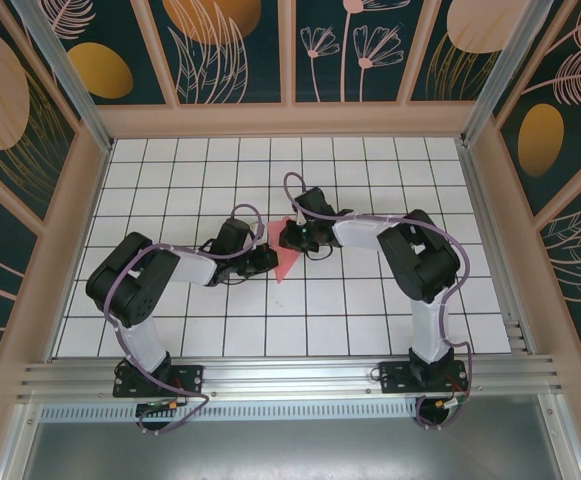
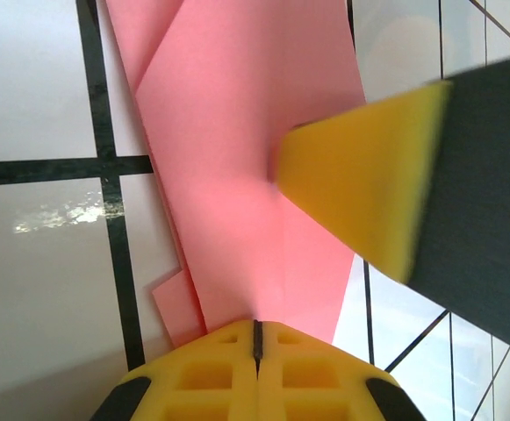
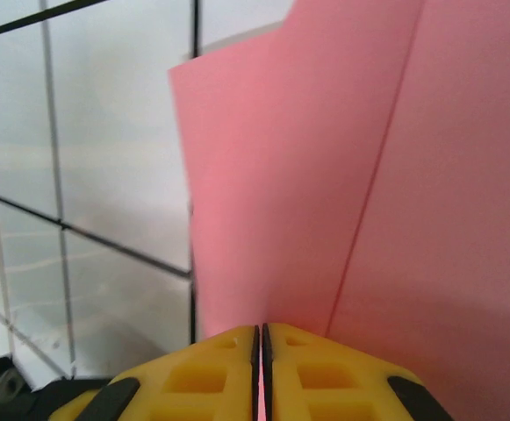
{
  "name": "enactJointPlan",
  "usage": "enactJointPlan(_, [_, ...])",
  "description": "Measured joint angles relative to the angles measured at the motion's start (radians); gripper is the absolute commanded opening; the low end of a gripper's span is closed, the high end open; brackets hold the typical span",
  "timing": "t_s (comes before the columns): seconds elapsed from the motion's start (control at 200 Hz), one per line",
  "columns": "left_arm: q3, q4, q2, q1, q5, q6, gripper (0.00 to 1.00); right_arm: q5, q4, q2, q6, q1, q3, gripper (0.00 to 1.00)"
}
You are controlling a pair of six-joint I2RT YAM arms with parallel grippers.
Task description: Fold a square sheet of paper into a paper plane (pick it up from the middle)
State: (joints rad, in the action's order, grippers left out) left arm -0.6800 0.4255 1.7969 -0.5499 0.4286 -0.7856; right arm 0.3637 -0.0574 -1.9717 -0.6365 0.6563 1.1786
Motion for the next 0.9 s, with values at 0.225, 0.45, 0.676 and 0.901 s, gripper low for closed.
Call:
enactJointPlan(0.225, [0.000, 0.000, 0.000, 0.000, 0.000, 0.008, 0.00, 0.057, 0.030, 0.040, 0.001, 0.001, -0.053, 0.07])
enactJointPlan(0.45, [0.000, 0.000, 0.000, 0.000, 0.001, 0.008, 0.00, 0.082, 0.037, 0.009, -0.002, 0.005, -0.074, 0.06])
enactJointPlan(0.676, [0.000, 0.000, -0.001, -0.001, -0.007, 0.012, 0.00, 0.087, 0.043, -0.007, -0.003, 0.002, -0.068, 0.06])
enactJointPlan(0.901, [0.001, 0.002, -0.001, -0.001, -0.007, 0.011, 0.00, 0.093, 0.064, 0.015, -0.003, 0.005, -0.104, 0.06])
